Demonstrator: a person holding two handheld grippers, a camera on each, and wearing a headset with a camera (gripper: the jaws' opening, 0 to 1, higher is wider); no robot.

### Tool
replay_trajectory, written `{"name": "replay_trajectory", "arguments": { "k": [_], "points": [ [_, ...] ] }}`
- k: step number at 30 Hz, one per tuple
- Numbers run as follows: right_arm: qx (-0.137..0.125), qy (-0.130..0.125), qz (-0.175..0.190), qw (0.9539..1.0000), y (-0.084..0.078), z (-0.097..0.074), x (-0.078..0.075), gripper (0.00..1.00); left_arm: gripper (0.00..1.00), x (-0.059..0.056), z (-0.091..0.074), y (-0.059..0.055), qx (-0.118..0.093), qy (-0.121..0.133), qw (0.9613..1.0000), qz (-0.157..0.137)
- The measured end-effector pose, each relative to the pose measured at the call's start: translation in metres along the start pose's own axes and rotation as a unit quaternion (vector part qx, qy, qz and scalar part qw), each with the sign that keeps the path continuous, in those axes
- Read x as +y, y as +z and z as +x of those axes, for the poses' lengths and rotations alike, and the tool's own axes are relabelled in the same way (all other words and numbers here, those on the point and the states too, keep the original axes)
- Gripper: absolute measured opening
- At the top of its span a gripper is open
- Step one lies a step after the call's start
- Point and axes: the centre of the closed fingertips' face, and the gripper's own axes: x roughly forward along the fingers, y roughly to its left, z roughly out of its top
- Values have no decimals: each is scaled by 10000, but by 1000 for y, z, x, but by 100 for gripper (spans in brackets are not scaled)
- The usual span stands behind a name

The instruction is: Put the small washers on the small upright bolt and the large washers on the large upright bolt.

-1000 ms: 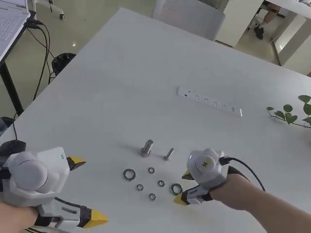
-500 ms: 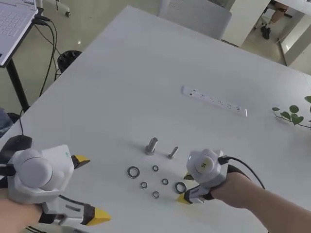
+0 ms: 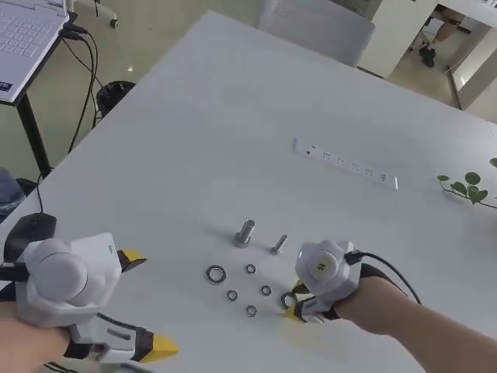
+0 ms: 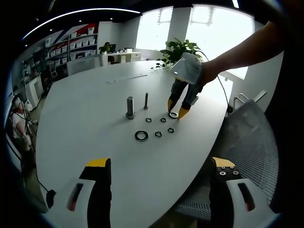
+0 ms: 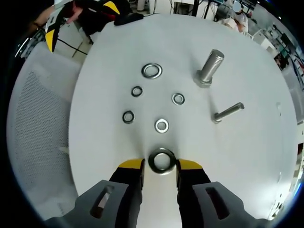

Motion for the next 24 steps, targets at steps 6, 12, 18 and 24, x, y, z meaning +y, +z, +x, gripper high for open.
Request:
{"name": "replay_trajectory", "arguments": {
  "k": [6,12,18,24],
  "points": [
    [122,29,-87,9999,0,1,-1,25,85,-1,-2,-1,9,11,10000,4],
    [566,25,-137,9983,1,1,1,23,84,-5,-2,1,14,4,10000,22],
    [489,-14,-43,9988,0,0,1,21,84,-11,-5,5,31,-16,10000,65],
    [440,19,72,9990,1,0,1,21,86,-6,-8,14,-37,48,9999,127]
  ]
}}
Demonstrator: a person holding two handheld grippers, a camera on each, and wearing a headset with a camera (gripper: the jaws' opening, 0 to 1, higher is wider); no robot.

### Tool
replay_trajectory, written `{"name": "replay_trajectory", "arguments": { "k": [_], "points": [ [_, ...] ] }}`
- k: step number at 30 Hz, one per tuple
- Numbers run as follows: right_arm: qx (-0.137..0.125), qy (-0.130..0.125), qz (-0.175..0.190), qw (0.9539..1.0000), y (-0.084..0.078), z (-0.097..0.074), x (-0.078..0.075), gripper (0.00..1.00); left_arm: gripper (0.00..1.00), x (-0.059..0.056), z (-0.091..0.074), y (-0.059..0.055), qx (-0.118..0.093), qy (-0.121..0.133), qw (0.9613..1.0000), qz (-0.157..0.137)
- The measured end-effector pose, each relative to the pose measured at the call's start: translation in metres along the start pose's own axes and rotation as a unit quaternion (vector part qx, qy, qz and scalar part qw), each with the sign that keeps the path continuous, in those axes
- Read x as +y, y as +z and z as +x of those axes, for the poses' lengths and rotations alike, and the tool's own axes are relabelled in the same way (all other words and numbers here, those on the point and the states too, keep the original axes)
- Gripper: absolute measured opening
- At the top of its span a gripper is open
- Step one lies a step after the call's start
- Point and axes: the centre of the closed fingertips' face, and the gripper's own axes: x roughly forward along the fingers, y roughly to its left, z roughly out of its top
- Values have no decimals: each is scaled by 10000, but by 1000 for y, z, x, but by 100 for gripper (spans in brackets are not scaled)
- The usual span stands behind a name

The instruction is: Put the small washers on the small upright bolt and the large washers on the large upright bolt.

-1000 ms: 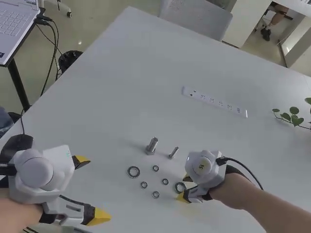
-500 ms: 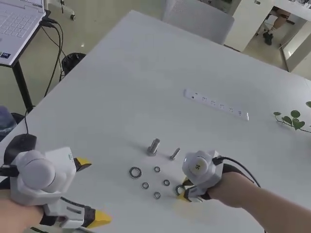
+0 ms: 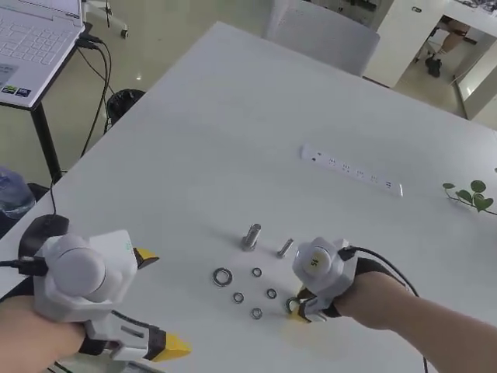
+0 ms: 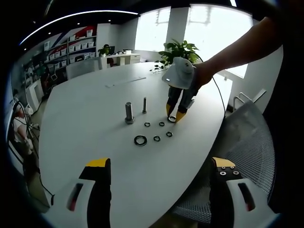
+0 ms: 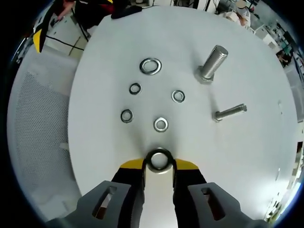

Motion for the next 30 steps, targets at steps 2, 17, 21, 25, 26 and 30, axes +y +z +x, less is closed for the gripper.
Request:
{"name": "replay_trajectory", "arguments": {
  "k": [2,17,21,25,26,30],
  "points": [
    [22,0,16,10000,0,0,0,21,86,1,1,1,8,4,10000,25],
    [9,48,323,9995,-4,-5,-1,21,93,10,8,3,-95,62,9999,-85],
    [15,48,419,9991,-6,-10,-6,21,93,12,8,4,-99,78,9999,-103],
    [12,29,471,9989,-7,-17,-11,21,95,14,8,4,-135,90,9998,-112],
    [-1,9,478,9989,-7,-18,-12,21,95,15,8,3,-130,88,9998,-90],
    [-50,-51,541,9985,-5,-27,-17,21,99,14,10,0,-96,84,9999,-52]
  ]
}}
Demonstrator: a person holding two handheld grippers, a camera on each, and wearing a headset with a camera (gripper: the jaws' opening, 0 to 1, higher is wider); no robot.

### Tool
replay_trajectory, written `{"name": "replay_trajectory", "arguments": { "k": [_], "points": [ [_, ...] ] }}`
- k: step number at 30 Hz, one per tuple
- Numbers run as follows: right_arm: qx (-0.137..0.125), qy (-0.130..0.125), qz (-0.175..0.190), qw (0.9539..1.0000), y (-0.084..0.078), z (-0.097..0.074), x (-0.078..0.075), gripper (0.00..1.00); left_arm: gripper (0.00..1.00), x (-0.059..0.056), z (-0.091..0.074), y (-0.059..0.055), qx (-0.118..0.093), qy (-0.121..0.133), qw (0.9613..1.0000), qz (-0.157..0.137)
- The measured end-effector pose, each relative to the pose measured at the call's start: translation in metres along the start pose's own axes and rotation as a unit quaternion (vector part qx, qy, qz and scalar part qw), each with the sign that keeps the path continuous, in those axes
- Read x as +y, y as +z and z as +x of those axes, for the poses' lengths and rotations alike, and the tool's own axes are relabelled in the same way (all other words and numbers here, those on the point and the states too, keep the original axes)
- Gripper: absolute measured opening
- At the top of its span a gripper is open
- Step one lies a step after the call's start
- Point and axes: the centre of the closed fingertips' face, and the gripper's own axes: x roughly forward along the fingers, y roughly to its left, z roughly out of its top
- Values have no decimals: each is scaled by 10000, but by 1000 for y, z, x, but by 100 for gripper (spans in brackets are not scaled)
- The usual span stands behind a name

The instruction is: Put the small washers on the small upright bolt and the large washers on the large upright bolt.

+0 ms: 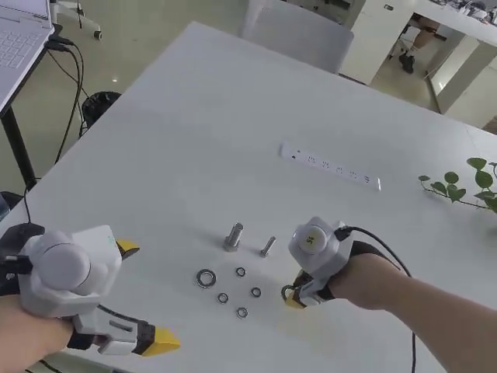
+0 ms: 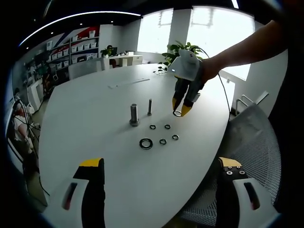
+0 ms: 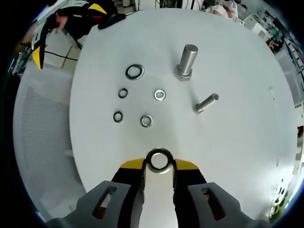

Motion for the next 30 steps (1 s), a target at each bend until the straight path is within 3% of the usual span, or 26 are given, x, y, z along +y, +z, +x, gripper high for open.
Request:
{"name": "replay_trajectory", "arguments": {
  "k": [10,20,23,30],
  "points": [
    [-137,9,-154,9998,18,-23,1,21,99,-6,5,-7,153,-129,9998,11],
    [-229,-87,-217,9995,35,-41,-8,21,98,-5,0,-3,122,-111,9998,58],
    [-136,-112,-376,9991,39,-44,-12,21,98,-4,0,-4,122,-102,9999,58],
    [-292,-128,-400,9987,64,-54,-21,21,97,-1,1,-1,48,-50,10000,-7]
  ]
}}
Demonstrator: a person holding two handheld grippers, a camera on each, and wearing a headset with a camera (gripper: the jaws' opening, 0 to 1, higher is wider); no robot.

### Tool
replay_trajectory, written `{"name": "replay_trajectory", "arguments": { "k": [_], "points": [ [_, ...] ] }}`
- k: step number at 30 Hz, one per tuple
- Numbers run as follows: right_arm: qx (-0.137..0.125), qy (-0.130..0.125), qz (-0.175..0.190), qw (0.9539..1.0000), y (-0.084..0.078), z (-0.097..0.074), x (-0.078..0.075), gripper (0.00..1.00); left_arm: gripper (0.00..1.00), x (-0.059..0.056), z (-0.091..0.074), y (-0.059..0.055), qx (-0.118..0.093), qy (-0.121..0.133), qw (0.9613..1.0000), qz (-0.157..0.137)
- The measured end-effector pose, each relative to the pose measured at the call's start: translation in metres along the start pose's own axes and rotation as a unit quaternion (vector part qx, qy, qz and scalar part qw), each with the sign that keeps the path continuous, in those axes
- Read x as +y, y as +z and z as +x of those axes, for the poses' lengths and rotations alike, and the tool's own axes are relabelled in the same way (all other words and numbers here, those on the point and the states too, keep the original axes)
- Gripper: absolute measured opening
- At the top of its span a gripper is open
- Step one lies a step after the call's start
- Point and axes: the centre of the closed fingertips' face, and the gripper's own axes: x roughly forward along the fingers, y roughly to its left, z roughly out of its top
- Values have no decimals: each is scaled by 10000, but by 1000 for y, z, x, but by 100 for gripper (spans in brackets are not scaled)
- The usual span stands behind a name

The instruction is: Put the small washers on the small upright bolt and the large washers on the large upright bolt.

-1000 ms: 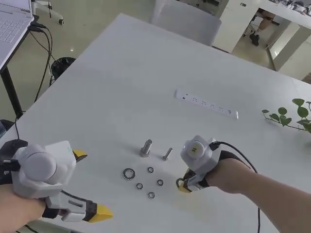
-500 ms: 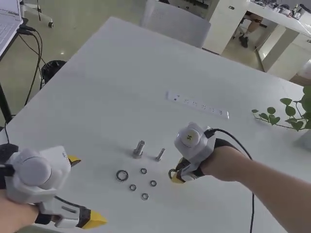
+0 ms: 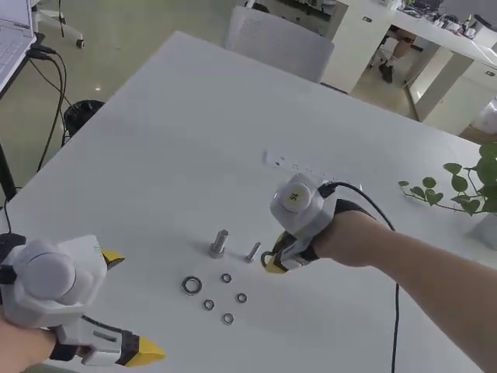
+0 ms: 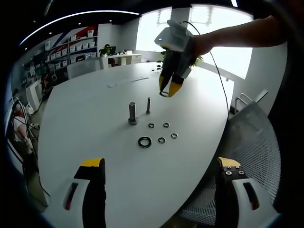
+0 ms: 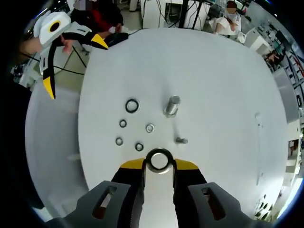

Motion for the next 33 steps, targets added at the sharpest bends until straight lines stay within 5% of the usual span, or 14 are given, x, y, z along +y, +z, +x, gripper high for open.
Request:
{"name": "replay_trajectory", "arguments": {
  "k": [7,33],
  "points": [
    [-112,82,4,9999,20,1,-6,21,96,0,0,-4,61,-33,10000,39],
    [36,156,-371,9992,54,16,-15,22,90,4,-3,-4,11,68,10000,-14]
  ]
}}
